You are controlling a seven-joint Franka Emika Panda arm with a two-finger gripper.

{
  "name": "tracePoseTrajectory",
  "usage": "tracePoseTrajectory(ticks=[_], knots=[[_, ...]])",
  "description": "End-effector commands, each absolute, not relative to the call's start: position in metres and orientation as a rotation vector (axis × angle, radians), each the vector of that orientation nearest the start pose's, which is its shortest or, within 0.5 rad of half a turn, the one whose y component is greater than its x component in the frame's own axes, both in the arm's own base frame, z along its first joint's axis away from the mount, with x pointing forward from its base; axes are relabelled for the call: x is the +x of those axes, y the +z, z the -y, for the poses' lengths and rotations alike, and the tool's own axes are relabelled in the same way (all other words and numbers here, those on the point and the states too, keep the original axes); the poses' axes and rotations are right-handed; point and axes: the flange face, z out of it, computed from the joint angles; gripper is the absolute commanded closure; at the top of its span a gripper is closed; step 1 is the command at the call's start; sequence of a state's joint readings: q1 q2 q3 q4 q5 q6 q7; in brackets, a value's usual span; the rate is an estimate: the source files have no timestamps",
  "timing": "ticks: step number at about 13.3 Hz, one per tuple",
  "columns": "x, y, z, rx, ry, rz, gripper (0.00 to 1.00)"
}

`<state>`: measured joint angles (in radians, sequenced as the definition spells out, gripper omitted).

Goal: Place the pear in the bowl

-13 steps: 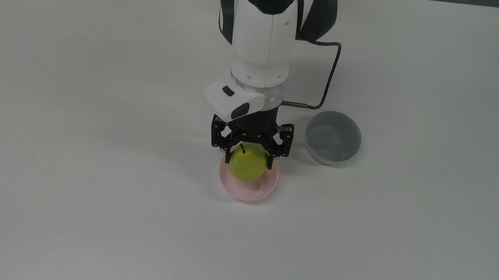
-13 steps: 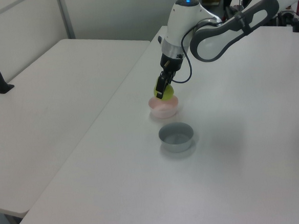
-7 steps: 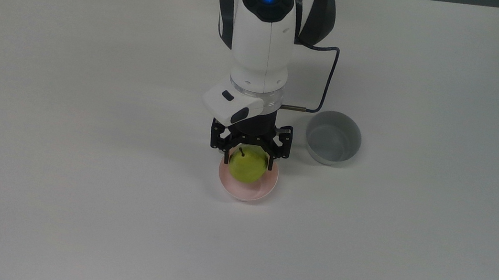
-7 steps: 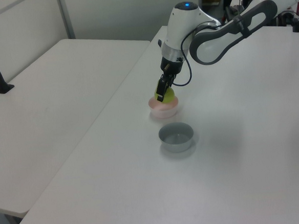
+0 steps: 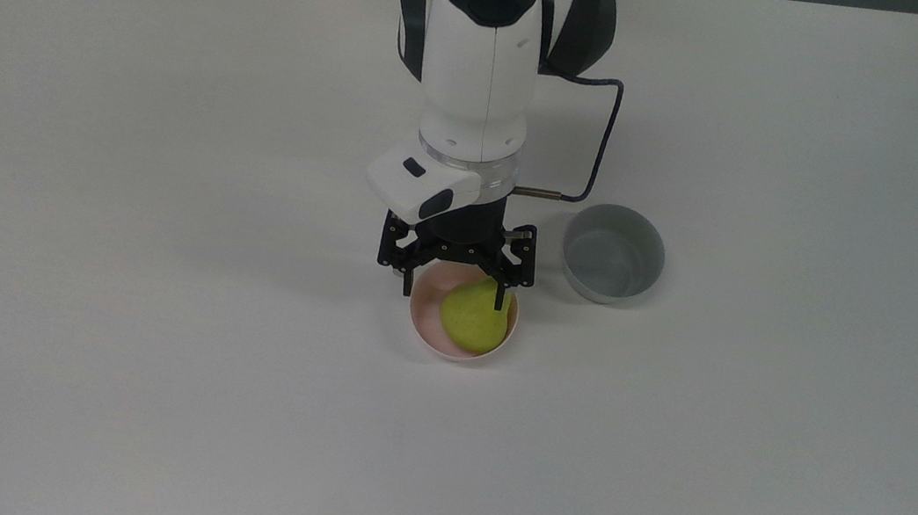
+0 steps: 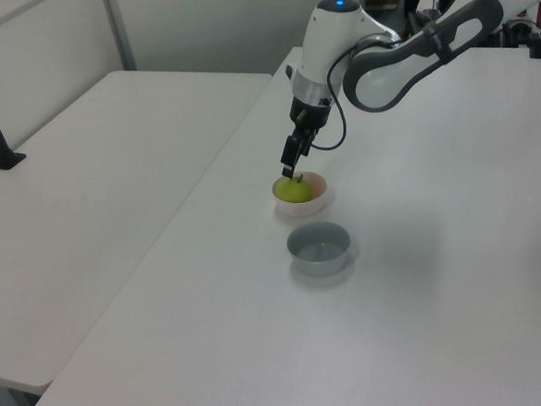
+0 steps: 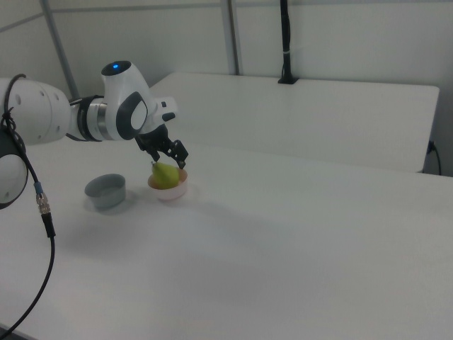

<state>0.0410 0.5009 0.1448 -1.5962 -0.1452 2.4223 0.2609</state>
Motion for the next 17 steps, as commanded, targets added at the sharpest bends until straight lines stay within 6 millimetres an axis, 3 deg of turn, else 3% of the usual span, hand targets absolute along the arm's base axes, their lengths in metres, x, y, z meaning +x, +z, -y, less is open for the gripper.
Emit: tracePoseTrajectory(ticks=[1,6,12,14,17], knots=[[0.685,0.426,-0.105,-3.132,-0.439,-0.052,0.0],[0.644,0.503,-0.072,-3.2,-0.253,-0.015,0.0],[0.584,0.581,-0.016,-3.217,-0.07,0.009,0.0],[0.567,0.593,-0.01,-3.211,0.005,-0.024,0.0],[0.563,0.591,-0.008,-3.211,0.062,-0.039,0.0]])
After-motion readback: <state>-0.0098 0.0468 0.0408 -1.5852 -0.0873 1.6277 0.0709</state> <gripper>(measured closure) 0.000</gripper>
